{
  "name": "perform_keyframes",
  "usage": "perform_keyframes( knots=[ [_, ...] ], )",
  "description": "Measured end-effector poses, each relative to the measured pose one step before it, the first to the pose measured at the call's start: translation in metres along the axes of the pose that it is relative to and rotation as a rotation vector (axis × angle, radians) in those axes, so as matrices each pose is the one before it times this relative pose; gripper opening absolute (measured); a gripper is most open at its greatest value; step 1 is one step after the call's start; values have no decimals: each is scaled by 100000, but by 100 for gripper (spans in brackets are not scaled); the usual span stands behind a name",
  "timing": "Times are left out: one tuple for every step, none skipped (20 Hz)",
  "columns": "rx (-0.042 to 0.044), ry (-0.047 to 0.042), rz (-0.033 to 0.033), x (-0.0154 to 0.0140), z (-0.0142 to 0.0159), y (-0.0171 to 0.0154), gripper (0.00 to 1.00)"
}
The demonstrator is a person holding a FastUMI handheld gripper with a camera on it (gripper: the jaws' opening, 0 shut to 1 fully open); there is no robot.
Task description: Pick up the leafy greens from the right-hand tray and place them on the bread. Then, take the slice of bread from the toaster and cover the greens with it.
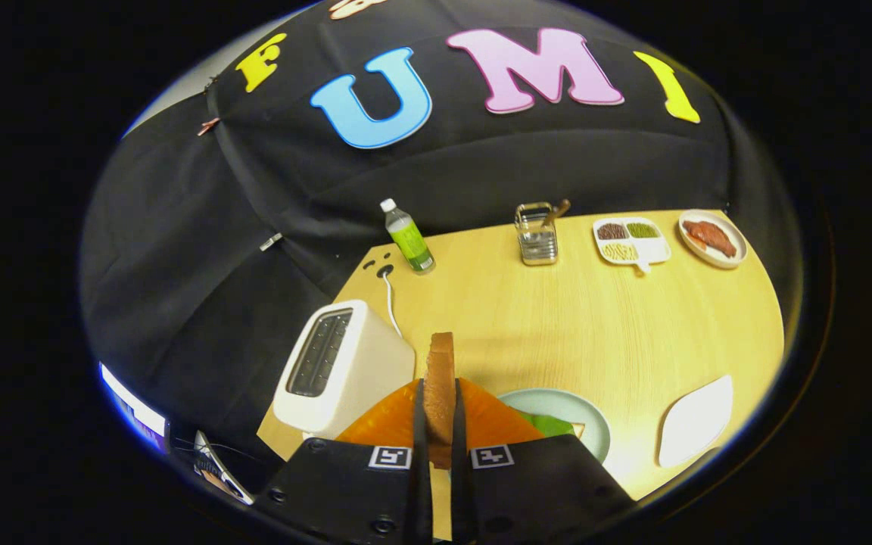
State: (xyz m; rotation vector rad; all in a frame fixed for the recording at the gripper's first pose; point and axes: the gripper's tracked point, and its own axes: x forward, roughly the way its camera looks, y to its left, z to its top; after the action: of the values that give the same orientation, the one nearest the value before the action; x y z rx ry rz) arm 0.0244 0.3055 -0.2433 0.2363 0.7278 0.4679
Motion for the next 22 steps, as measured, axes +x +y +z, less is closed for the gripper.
perform_keyframes(
  knots=[
    [1677,891,-592,362,-744,-667,14],
    [1779,733,-550,210,-620,-630,14],
    [2151,707,-160,181,-636,-568,14],
    [2245,604,71,224,-430,-400,14],
    [2105,557,360,142,-337,-317,14],
    [1479,548,-228,150,-339,-373,14],
    [461,787,-1220,215,-366,-603,14],
    [-309,519,-910,273,-428,-465,14],
    [-281,408,-1724,175,-253,-552,14],
    [428,654,-634,379,-536,-386,14],
    [429,408,-305,78,-308,-217,15],
    [160,398,-985,300,-279,-399,17],
    [-320,-264,-1353,-30,2,-506,19],
    [-1423,-67,-2719,33,-203,-871,21],
    [-1951,477,-2923,72,-254,-999,26],
    [-1924,670,-2890,-182,-437,-921,32],
    [-1744,169,-2822,-147,-297,-1069,48],
    [-1354,-70,-2079,-54,-152,-846,61],
    [-708,304,-1745,-88,-210,-876,75],
    [-242,164,-1357,-318,-274,-710,81],
    [83,-815,-1208,-358,46,-684,88],
    [116,-1441,-1059,-540,337,-574,94]
  ],
)
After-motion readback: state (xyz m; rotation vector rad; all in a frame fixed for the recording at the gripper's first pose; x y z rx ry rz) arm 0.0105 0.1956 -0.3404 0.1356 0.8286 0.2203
